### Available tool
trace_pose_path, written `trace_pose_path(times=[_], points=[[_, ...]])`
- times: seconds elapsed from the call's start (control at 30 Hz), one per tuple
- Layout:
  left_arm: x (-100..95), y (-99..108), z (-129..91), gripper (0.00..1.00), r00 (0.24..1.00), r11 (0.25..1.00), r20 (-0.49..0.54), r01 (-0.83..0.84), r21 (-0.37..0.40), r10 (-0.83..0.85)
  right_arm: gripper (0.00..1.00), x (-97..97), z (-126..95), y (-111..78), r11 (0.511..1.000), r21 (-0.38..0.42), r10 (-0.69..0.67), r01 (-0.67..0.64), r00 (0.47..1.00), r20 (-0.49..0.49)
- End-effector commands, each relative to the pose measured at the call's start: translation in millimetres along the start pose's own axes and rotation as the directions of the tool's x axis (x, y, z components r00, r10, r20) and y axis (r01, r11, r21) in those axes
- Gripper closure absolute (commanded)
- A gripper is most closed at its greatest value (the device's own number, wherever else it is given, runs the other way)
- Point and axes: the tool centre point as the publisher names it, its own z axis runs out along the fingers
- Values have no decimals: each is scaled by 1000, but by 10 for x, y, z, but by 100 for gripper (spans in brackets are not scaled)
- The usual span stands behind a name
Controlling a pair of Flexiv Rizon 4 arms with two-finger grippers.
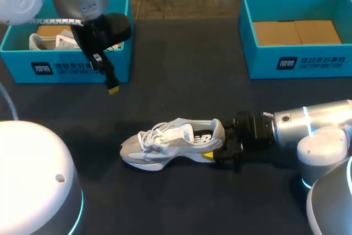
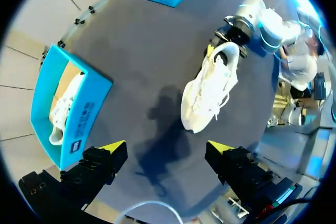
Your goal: Take the shoe out of the shoebox, open the shoe tongue, remove and reinsert the insole, then place the shoe into the shoebox
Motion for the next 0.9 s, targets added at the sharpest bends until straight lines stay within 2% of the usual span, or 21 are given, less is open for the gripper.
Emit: trace_pose_path(times=[0.03,0.1,0.2,0.23,0.27,0.33,0.37,0.4,0.43,0.47,0.83,0.9], points=[[136,-18,71,0,993,993,-7,117,-12,-118,100,4,2,16,1000,4,1,-1,1000,0],[271,-54,125,0,987,986,-1,159,-43,-159,100,4,2,16,1000,4,1,-1,1000,0],[479,-155,225,0,957,957,62,286,-58,-282,100,4,2,16,1000,4,1,-1,1000,0],[558,-177,272,0,945,948,94,317,-32,-313,100,4,2,16,1000,4,1,-1,1000,0],[619,-208,294,0,939,935,75,342,-91,-336,100,4,2,16,1000,4,1,-1,1000,0],[730,-292,347,0,903,902,100,425,-67,-418,100,4,2,16,1000,4,1,-1,1000,0],[776,-348,358,0,890,883,80,455,-114,-449,100,4,2,16,1000,4,1,-1,1000,0],[776,-348,358,0,890,883,80,455,-114,-449,100,4,2,16,1000,4,1,-1,1000,0],[852,-465,395,0,852,850,97,522,-68,-515,100,4,2,16,1000,4,1,-1,1000,0],[866,-498,410,0,847,849,109,527,-45,-520,100,4,2,16,1000,4,1,-1,1000,0],[866,-498,410,0,847,849,109,527,-45,-520,100,4,2,16,1000,4,1,-1,1000,0],[954,-557,452,0,787,787,151,612,-75,-598,100,4,2,16,1000,4,1,-1,1000,0]])
